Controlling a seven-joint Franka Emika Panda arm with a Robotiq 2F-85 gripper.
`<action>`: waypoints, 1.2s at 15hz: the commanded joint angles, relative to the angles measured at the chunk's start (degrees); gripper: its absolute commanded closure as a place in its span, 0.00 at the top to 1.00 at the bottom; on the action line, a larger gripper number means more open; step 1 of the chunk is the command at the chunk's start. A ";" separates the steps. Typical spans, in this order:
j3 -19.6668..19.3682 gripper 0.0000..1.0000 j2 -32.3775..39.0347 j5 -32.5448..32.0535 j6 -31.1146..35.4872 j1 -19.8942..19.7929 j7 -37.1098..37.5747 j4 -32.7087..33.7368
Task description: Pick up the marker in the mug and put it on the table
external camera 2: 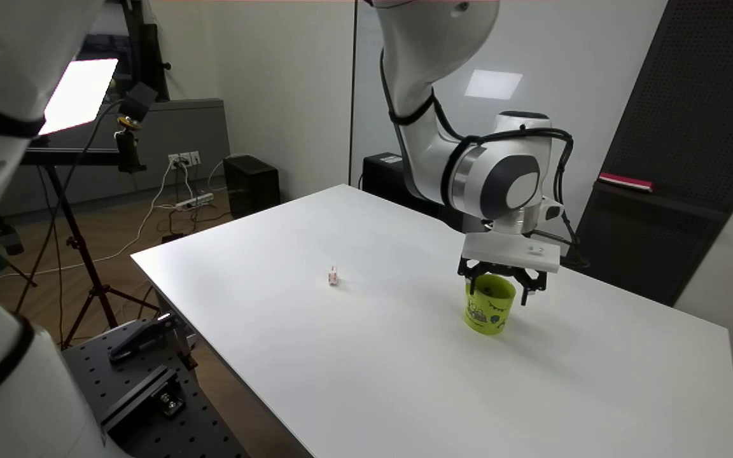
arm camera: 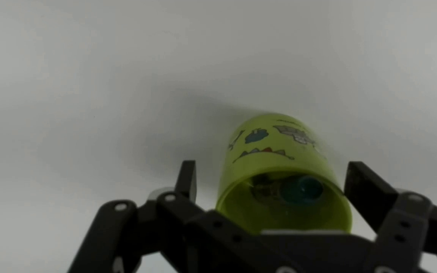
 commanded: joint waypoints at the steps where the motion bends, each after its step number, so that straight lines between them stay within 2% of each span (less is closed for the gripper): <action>1: -0.49 1.00 1.39 -1.47 -1.90 0.54 3.10 3.37; 11: -0.98 1.00 2.03 -2.45 -4.22 1.26 4.62 6.04; 12: -1.03 0.75 2.23 -2.44 -4.43 1.26 4.75 6.16; 13: -1.18 0.75 2.52 -2.56 -4.64 1.33 4.85 6.39; 14: -1.29 0.69 2.81 -2.62 -4.92 1.38 4.99 6.63; 18: -2.07 0.40 3.29 -3.30 -6.80 2.05 5.91 7.57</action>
